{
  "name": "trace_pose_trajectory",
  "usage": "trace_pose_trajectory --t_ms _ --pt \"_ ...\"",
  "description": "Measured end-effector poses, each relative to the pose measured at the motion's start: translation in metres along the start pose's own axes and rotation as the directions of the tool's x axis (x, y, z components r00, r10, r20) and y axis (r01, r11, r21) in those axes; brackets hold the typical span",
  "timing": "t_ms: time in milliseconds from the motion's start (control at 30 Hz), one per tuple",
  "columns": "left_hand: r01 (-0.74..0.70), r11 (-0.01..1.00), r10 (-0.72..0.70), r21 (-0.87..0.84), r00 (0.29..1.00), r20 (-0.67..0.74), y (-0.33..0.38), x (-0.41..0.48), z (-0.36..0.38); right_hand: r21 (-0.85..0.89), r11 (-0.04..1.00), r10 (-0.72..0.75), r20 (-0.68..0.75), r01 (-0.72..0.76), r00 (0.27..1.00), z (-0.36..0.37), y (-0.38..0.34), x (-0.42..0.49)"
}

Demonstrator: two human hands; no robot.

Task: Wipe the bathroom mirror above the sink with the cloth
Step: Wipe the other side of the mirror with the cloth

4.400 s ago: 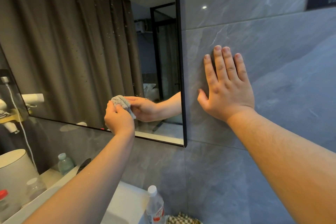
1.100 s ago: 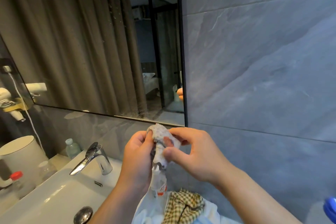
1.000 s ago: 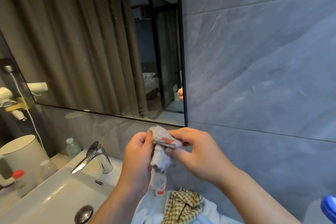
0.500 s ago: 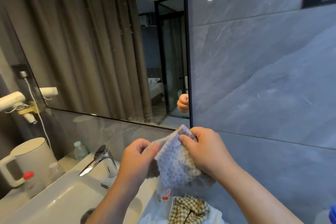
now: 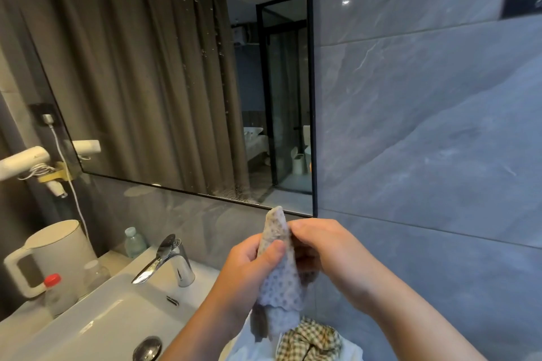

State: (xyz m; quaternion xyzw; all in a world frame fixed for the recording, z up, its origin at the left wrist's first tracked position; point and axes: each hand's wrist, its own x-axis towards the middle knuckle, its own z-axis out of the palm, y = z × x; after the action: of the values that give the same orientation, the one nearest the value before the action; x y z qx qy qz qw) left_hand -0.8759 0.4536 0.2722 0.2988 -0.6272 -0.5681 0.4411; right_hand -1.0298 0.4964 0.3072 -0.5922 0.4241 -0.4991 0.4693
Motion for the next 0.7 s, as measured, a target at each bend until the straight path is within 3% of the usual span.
trace_pose_trajectory --t_ms 67,167,267,333,400,467,533,633,700 --pt "0.022 0.999 -0.020 0.049 0.999 -0.036 0.000 0.001 -0.004 -0.070 0.998 -0.015 -0.081 0.009 0.997 0.001 0.001 0.003" --pt "0.012 0.981 -0.003 0.191 0.999 -0.051 0.004 0.002 -0.006 -0.415 0.908 -0.189 -0.294 0.053 0.937 0.001 0.006 0.008" --pt "0.019 0.970 0.011 0.243 0.992 -0.122 0.004 0.006 -0.011 -0.596 0.800 -0.312 -0.315 0.069 0.896 -0.007 0.010 0.012" --pt "0.025 0.931 0.080 0.364 0.959 -0.271 -0.001 0.017 -0.020 -0.724 0.680 -0.476 -0.315 0.116 0.821 -0.025 0.008 0.018" --pt "0.081 0.882 0.168 0.465 0.866 -0.471 -0.009 0.036 -0.036 -0.826 0.552 -0.638 -0.335 0.108 0.693 -0.053 -0.001 0.028" --pt "0.135 0.864 0.234 0.486 0.746 -0.624 -0.014 0.059 -0.052 -0.928 0.371 -0.783 -0.293 0.034 0.548 -0.083 -0.008 0.040" --pt "0.158 0.875 0.252 0.458 0.658 -0.709 -0.016 0.086 -0.065 -0.988 0.138 -0.873 -0.155 -0.072 0.462 -0.108 -0.013 0.054" --pt "0.099 0.919 0.251 0.381 0.598 -0.761 -0.020 0.130 -0.081 -0.970 -0.205 -0.867 0.120 -0.127 0.484 -0.139 -0.019 0.071" --pt "0.055 0.929 0.261 0.367 0.607 -0.750 -0.030 0.154 -0.085 -0.927 -0.342 -0.829 0.219 -0.156 0.515 -0.152 -0.019 0.076"
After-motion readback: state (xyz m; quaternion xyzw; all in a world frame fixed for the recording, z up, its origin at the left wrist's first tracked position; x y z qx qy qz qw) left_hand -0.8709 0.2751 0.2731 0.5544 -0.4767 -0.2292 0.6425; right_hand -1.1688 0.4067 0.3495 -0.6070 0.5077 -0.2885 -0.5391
